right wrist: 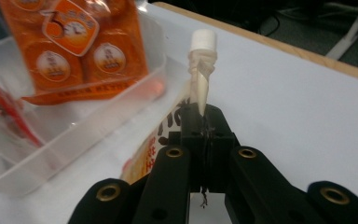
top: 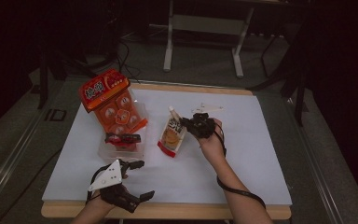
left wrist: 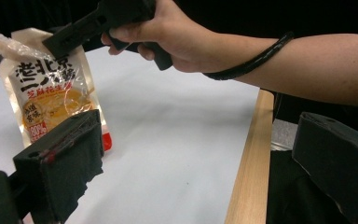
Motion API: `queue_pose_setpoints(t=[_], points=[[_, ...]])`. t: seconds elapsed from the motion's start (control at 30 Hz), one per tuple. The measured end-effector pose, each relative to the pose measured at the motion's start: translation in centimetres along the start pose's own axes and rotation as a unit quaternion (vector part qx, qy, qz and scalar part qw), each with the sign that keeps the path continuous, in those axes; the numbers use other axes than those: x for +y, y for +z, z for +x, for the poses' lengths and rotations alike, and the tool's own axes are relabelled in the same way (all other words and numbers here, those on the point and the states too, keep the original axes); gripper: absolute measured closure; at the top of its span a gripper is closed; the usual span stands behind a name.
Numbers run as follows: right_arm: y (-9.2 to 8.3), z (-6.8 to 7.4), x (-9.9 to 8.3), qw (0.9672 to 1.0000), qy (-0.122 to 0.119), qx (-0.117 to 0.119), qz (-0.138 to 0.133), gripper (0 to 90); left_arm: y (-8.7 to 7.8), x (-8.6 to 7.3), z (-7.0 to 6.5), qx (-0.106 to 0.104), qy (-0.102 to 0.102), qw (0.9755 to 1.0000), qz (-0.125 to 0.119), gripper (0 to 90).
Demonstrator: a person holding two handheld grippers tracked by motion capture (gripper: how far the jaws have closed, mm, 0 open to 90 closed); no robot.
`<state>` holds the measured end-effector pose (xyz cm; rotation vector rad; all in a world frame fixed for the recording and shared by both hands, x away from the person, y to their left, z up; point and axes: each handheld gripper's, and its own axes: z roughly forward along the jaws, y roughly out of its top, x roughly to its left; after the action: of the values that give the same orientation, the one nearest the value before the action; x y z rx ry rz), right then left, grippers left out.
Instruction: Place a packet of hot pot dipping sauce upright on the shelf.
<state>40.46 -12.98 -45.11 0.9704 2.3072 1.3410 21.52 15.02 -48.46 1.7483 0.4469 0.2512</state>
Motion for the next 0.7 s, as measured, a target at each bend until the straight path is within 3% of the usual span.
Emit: queue_pose_setpoints(t=[0.27,0.53,0.7], points=[[-1.8,1.0,0.9,0.9996,-0.022,0.007,-0.014,89.3,0.1,0.0,0.1,-0.002,-0.002,1.0,0.0,2.4],[-3.8,1.1,1.2,0.9991,-0.037,0.007,-0.02,89.3,0.2,0.1,0.0,-0.001,0.003,1.0,-0.001,2.4],[-5.4,1.3,1.4,0.9984,-0.047,0.013,-0.027,89.3,0.2,0.2,-0.1,-0.012,-0.003,0.9999,-0.005,3.5]])
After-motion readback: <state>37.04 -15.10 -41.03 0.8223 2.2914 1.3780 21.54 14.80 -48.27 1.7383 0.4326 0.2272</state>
